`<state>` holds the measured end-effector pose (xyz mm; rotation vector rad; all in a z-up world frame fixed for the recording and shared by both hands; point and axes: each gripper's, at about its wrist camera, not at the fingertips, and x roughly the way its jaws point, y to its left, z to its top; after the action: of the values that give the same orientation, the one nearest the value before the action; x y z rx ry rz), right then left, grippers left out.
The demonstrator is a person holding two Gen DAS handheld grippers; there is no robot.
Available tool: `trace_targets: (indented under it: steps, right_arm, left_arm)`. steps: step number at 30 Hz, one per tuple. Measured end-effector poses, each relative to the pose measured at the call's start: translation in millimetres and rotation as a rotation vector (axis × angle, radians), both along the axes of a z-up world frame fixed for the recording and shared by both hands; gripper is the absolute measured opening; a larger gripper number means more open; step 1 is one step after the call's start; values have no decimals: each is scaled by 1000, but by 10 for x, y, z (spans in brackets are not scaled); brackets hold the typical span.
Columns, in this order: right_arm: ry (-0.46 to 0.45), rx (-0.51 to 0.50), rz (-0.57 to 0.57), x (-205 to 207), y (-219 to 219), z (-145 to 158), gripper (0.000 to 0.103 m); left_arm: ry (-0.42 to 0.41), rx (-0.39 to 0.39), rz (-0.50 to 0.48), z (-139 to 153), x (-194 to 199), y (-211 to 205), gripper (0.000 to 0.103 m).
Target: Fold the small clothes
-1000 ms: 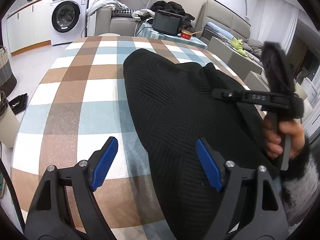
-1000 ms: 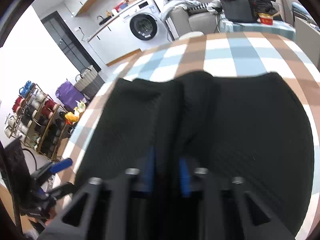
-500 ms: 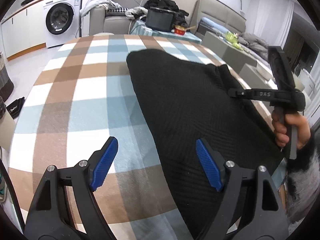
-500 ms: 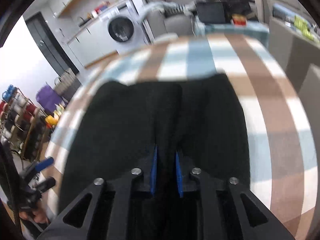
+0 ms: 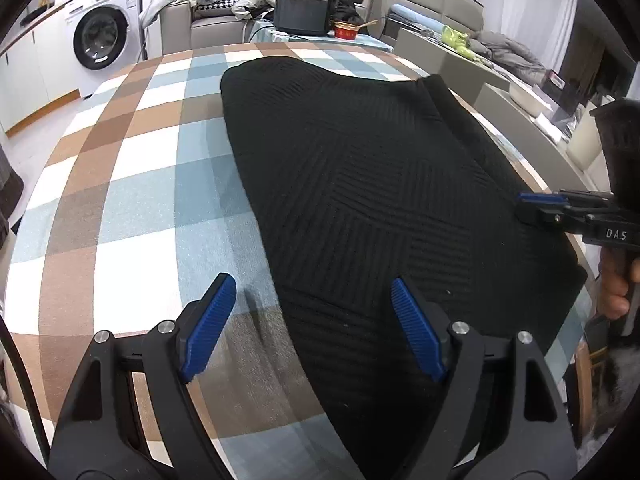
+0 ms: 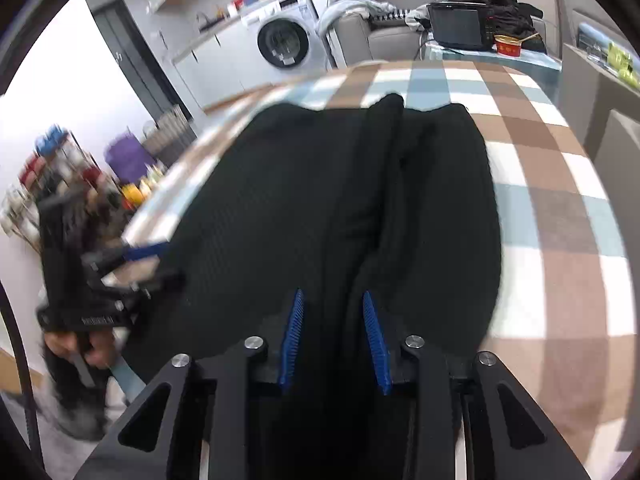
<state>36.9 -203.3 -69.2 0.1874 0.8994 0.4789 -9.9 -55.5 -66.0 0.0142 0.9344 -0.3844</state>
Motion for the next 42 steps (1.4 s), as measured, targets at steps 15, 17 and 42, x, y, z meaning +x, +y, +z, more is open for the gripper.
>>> trace_targets:
  steps: [15, 17, 42]
  right_arm:
    - [-81, 1, -10, -262, -131, 182, 53]
    - [-88, 25, -49, -2, -140, 213, 54]
    - [9, 54, -216, 1140, -441, 73, 20]
  left_arm:
    - [-11, -10, -37, 95, -89, -29, 78]
    - [-13, -13, -35, 105, -74, -29, 78]
    - [-14, -41, 9, 109, 63, 87, 78]
